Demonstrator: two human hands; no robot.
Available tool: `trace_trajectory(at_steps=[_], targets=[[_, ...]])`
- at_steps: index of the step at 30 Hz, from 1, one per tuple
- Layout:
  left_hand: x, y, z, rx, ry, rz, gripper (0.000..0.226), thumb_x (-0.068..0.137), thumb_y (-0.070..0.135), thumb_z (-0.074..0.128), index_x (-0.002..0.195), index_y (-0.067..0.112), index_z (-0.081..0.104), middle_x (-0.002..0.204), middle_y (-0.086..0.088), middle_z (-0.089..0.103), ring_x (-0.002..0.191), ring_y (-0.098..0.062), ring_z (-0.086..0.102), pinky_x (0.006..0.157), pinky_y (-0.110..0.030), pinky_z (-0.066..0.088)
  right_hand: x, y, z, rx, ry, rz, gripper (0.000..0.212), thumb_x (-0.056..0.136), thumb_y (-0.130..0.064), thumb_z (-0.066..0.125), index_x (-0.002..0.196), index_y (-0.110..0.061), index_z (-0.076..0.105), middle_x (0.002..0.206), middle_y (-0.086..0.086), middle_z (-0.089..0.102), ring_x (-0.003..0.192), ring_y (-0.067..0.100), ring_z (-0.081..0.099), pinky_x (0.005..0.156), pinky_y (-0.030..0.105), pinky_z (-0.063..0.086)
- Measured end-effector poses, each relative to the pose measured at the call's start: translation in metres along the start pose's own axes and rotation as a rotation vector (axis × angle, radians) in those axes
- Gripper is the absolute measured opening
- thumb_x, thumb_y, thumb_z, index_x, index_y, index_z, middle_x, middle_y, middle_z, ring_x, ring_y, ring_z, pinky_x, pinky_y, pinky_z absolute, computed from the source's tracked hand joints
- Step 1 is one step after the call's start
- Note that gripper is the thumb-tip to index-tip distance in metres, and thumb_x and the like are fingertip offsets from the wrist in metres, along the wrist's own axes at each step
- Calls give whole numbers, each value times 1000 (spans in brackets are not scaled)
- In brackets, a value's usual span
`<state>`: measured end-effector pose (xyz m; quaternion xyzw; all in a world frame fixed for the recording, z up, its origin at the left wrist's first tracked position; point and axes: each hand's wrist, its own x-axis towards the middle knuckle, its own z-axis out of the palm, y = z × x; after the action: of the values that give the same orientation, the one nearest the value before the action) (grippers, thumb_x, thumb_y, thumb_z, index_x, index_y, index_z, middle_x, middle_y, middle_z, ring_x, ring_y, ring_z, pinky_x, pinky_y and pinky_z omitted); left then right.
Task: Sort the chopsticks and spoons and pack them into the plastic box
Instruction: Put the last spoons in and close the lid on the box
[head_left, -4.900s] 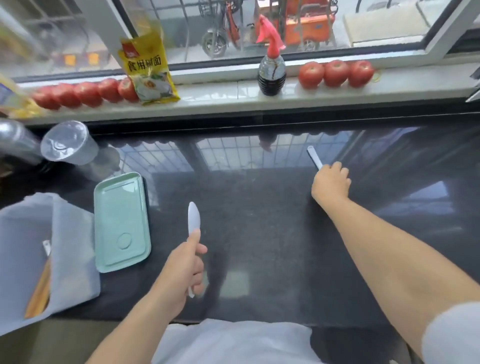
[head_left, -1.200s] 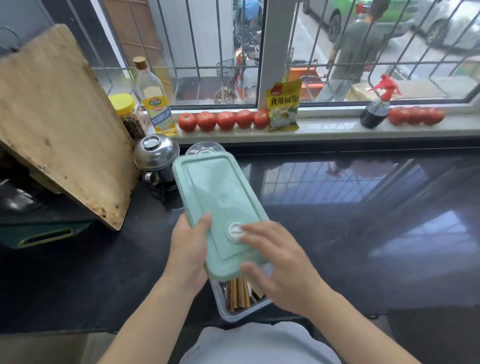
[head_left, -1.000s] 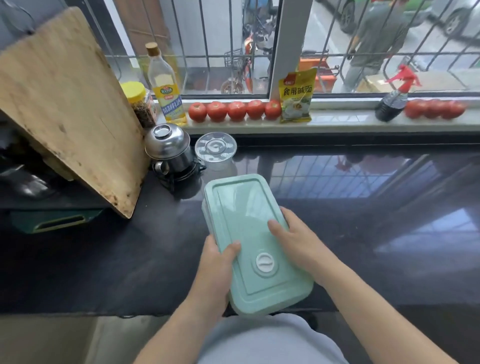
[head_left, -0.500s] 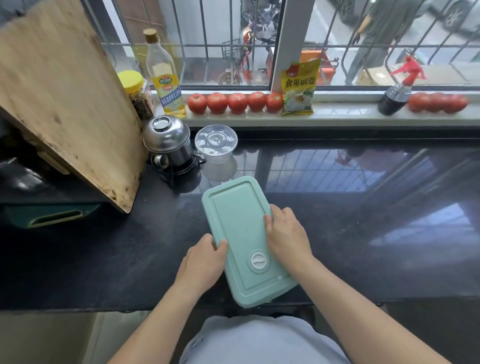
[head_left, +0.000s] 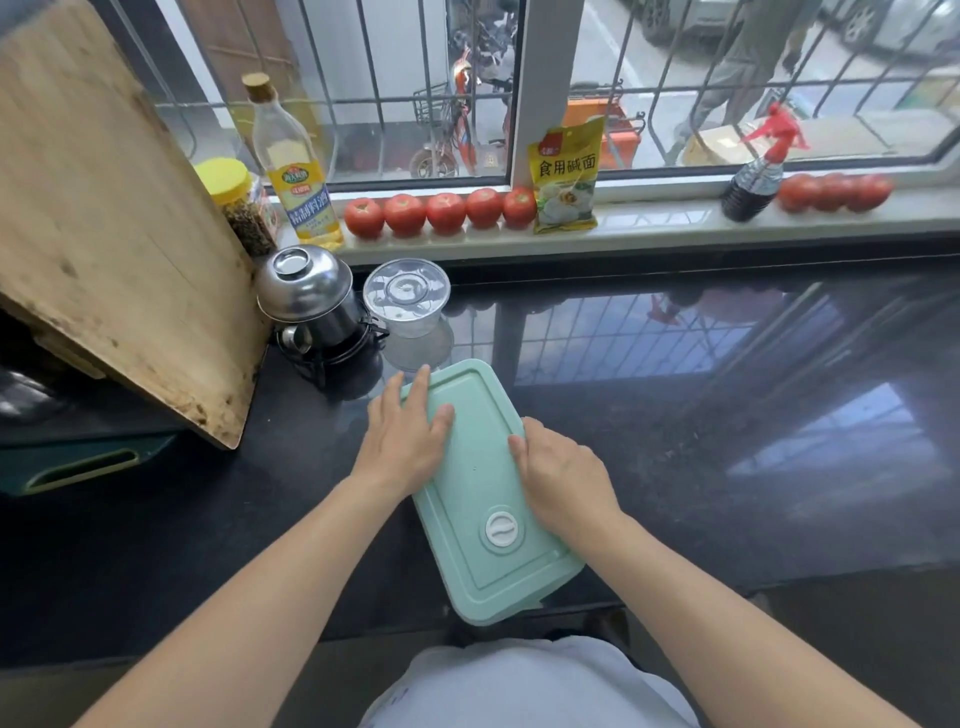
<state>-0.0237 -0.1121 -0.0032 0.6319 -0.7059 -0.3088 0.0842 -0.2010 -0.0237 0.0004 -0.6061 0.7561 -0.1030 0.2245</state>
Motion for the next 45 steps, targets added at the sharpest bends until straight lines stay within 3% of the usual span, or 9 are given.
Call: trace_trajectory(at_steps=[10,15,21,26,29,31,36,40,45], targets=[[8,12,9,64,180,-6,53,107,40,37,159,32,34,147,-15,34,135,-38,28,111,-55,35,1,-7,-5,-293,37,-31,31,110,-35,18,94,-16,38,76,1,49,70,34,53,58,38,36],[13,10,15,177,175,-4,54,107,38,36,160,26,34,149,-19,38,135,-40,31,113,-52,32,9,-4,-1,-285,28,-1,33,109,-37,20,94,-16,41,77,2,50,74,34,56,60,38,37],[18,14,13,384,98,-18,57,106,43,26,162,29,24,147,-14,44,125,-37,44,98,-49,43,6,0,12,-281,19,9,24,106,-33,24,106,-17,42,83,4,56,73,37,57,61,38,43],[28,2,-4,404,-17,15,56,106,50,19,160,36,18,137,-15,44,123,-36,42,99,-51,40,-36,18,-14,139,-190,316,59,93,-67,39,140,-31,42,125,0,56,112,32,61,86,40,48],[28,6,3,439,0,-18,59,107,47,16,163,32,9,138,-18,42,121,-38,42,100,-52,40,-79,35,-17,688,-446,617,51,89,-60,62,112,-16,53,99,6,63,78,25,74,75,45,63],[28,17,7,406,-9,-51,59,107,45,15,164,31,9,143,-22,39,126,-41,40,104,-53,38,-78,51,-24,824,-337,679,39,91,-45,70,99,-10,54,88,10,65,70,25,73,74,47,64],[18,42,14,132,-237,-167,57,106,44,20,161,29,13,153,-30,35,136,-47,41,110,-53,33,-16,106,-68,568,58,642,17,91,-28,71,93,-14,62,102,5,69,94,24,69,81,44,62],[-15,67,17,-217,-460,-276,37,104,34,42,132,11,40,108,-24,70,92,-41,74,77,-50,64,19,136,-112,505,271,517,29,93,-13,61,121,-19,65,115,-2,66,117,22,62,100,34,47],[-61,102,56,-594,-1008,-315,36,108,31,50,127,0,56,82,-20,70,82,-38,75,82,-46,63,-29,126,-96,433,555,540,41,96,-25,51,136,-19,56,141,1,50,134,21,43,112,35,30]])
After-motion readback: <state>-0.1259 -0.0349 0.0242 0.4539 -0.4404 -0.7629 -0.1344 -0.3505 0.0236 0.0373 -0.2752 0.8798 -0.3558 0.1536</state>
